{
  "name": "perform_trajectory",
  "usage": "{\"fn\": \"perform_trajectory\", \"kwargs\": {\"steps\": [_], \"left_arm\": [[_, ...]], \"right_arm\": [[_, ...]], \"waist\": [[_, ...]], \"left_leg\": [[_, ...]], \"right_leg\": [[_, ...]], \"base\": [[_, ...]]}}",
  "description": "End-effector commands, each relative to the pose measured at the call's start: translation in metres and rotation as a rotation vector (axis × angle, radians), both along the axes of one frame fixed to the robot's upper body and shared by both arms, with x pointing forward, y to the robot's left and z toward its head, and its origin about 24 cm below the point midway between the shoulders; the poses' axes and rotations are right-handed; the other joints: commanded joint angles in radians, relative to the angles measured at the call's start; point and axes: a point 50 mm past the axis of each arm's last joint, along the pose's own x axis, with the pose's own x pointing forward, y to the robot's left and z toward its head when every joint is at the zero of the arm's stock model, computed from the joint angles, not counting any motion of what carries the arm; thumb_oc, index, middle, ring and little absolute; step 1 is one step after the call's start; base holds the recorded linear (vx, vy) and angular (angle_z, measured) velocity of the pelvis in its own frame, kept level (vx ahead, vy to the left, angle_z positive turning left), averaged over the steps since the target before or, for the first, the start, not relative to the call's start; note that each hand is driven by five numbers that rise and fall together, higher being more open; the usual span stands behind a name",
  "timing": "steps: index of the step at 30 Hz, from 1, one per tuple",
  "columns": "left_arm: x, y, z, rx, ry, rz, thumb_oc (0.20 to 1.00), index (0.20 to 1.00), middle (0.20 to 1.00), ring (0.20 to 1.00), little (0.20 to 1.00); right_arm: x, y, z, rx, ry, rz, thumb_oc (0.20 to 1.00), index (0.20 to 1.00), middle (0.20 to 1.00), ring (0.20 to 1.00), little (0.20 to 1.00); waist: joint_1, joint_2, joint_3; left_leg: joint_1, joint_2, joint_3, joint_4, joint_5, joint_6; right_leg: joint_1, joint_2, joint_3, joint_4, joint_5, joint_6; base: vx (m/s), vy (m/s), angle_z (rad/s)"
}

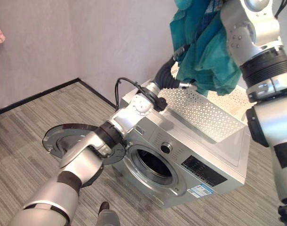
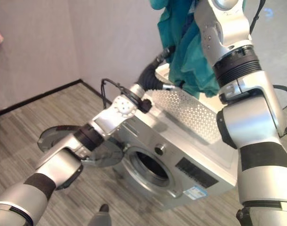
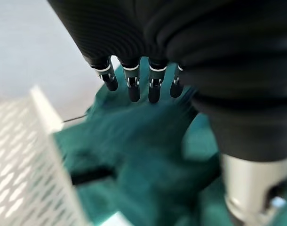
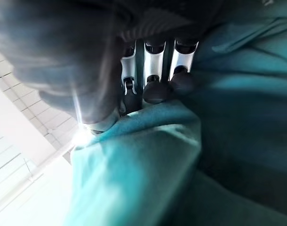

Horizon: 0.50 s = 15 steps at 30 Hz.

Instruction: Grab the laundry basket,head to the washer,open it,put in the laundry and shut it.

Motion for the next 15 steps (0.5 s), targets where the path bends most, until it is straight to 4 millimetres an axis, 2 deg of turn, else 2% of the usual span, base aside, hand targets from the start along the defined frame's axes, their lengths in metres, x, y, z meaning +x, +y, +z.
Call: {"fn": "perform_trajectory", "kwargs": {"steps": [1, 3, 8, 15], "left_arm": [[0.004, -0.007, 0.010, -0.003, -0.019, 0.029, 1.000, 1.000, 1.000, 1.000, 1.000], [0.006, -0.012, 0.007, -0.010, 0.022, 0.038, 1.000, 1.000, 1.000, 1.000, 1.000], [0.012, -0.021, 0.018, -0.006, 0.021, 0.089, 1.000, 1.000, 1.000, 1.000, 1.000], [0.008, -0.036, 0.039, -0.166, 0.069, 0.079, 1.000, 1.000, 1.000, 1.000, 1.000]], "right_arm": [[-0.025, 0.007, 0.044, 0.003, -0.133, 0.033, 0.200, 0.200, 0.200, 0.200, 0.200], [-0.026, 0.014, 0.046, -0.009, -0.134, 0.050, 0.200, 0.200, 0.200, 0.200, 0.200], [-0.027, 0.024, 0.048, -0.049, -0.131, 0.053, 0.200, 0.200, 0.200, 0.200, 0.200], [-0.023, 0.020, 0.038, -0.004, -0.108, 0.063, 0.200, 0.200, 0.200, 0.200, 0.200]], "waist": [[0.021, 0.017, -0.075], [0.015, 0.022, -0.076], [0.006, 0.022, -0.081], [-0.007, 0.030, -0.087]], "left_leg": [[0.111, 0.005, -0.007, -0.310, 0.101, 0.001], [0.118, 0.006, -0.005, -0.311, 0.098, 0.002], [0.128, 0.007, 0.007, -0.313, 0.091, 0.003], [0.138, 0.002, 0.009, -0.316, 0.086, 0.006]], "right_leg": [[0.000, -0.022, 0.035, 0.097, -0.083, 0.037], [-0.001, -0.023, 0.039, 0.097, -0.082, 0.039], [0.001, -0.027, 0.048, 0.088, -0.077, 0.045], [0.003, -0.030, 0.052, 0.088, -0.077, 0.043]], "base": [[0.01, 0.032, -0.03], [0.00, 0.031, -0.07], [0.00, 0.021, -0.12], [0.00, 0.011, -0.03]]}}
